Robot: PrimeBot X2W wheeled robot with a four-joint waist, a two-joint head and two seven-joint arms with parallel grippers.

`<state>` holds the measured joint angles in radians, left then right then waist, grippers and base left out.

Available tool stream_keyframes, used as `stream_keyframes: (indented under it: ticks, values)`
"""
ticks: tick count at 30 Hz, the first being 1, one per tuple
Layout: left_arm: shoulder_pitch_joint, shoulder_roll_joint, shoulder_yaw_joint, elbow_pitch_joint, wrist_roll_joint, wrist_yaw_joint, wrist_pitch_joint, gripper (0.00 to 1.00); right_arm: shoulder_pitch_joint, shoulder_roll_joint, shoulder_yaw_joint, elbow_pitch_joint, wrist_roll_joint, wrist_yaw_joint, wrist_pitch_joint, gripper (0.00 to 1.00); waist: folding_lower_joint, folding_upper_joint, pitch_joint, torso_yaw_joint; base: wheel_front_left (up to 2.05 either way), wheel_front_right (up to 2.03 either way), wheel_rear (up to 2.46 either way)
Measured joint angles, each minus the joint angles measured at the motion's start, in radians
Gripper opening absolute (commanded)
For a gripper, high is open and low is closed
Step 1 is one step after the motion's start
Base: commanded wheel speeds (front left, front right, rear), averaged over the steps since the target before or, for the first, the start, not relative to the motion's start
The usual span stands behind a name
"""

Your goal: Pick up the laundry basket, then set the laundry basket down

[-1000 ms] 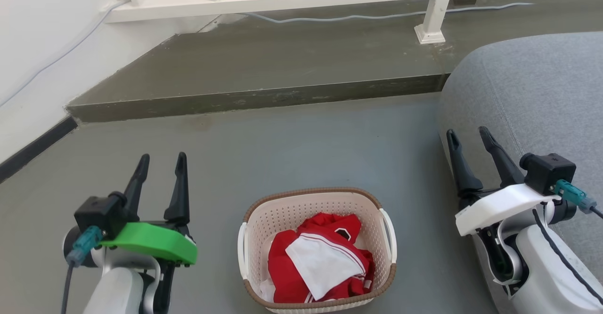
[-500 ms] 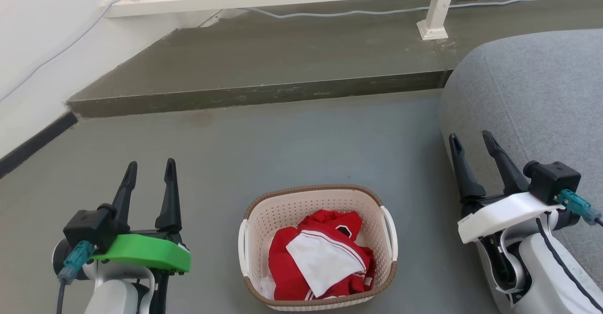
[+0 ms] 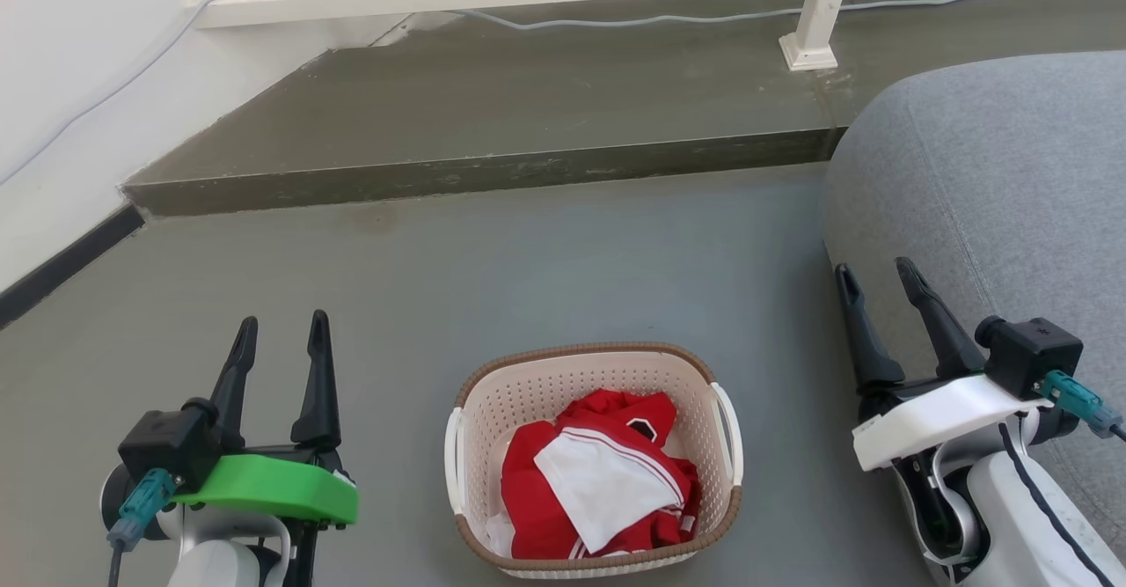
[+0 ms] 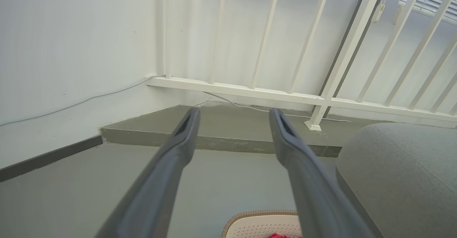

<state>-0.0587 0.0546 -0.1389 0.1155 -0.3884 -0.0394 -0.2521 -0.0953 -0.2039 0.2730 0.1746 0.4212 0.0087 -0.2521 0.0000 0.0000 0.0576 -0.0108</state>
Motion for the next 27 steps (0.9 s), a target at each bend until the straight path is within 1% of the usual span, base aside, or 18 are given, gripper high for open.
stream_keyframes:
  ticks: [11, 17, 21, 22, 27]
  values:
    - [0.003, -0.004, 0.011, -0.005, 0.016, -0.022, 0.000, 1.00, 0.004, 0.015, -0.015, -0.005, -0.012, 0.018, 0.000, 1.00, 0.0000, 0.0000, 0.003, 0.000, 0.00, 0.00, 0.00]
    - [0.004, -0.006, 0.018, -0.006, 0.016, -0.024, 0.000, 1.00, 0.006, 0.024, -0.018, -0.005, -0.020, 0.026, 0.000, 1.00, 0.0000, 0.0000, 0.004, 0.001, 0.00, 0.00, 0.00]
    - [0.009, -0.007, 0.018, -0.006, 0.016, -0.036, 0.000, 1.00, 0.007, 0.029, -0.025, -0.005, -0.029, 0.033, 0.000, 1.00, 0.0000, 0.0000, 0.004, 0.000, 0.00, 0.00, 0.00]
    - [0.011, -0.007, 0.017, -0.005, 0.014, -0.041, 0.000, 0.00, 0.008, 0.031, -0.027, -0.005, -0.032, 0.034, 0.000, 0.00, 0.0000, 0.0000, 0.005, 0.000, 0.00, 0.00, 0.00]
    - [0.033, -0.013, 0.007, 0.042, 0.013, -0.041, 0.002, 0.00, 0.044, 0.053, -0.019, 0.036, -0.032, 0.034, 0.002, 0.00, 0.0000, 0.0000, 0.005, 0.000, 0.00, 0.00, 0.00]
